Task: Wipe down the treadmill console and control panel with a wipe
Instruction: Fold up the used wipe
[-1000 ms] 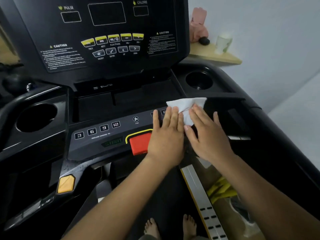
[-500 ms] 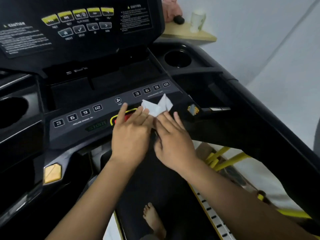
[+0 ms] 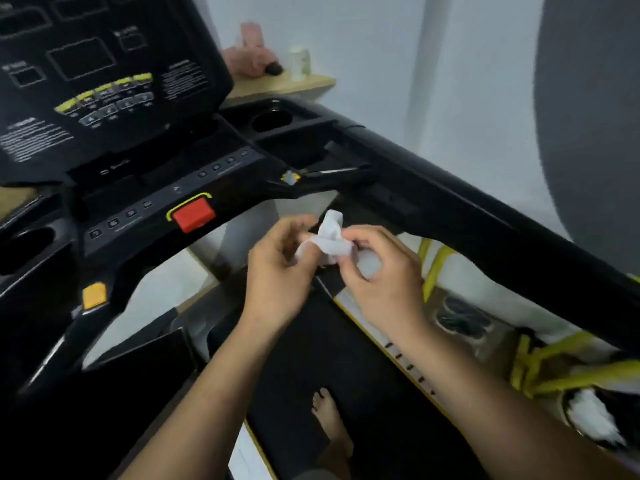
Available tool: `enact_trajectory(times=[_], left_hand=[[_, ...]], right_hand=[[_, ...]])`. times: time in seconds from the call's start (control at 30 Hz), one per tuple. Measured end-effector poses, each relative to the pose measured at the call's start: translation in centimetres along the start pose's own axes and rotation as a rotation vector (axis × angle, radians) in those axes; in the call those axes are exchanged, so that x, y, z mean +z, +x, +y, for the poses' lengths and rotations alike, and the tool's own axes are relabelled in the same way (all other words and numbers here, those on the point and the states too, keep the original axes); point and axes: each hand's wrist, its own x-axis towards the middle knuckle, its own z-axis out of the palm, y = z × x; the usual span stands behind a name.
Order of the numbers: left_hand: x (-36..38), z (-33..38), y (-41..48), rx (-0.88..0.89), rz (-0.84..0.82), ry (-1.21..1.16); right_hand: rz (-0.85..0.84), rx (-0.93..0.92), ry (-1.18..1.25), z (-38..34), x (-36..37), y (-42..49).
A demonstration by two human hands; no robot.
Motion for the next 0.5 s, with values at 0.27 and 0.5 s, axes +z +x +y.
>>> enact_trajectory(times=[0.27, 0.5], left_hand=[[18.4, 6.7, -9.5, -0.329, -0.532, -0.521], [31.2, 9.7, -18.4, -0.507, -1.073, -0.571]], right_hand=[[0.561, 0.524, 0.216, 1.4, -19.4, -9.7], [0.995, 0.67, 0.025, 3.3, -31.1, -19.2]])
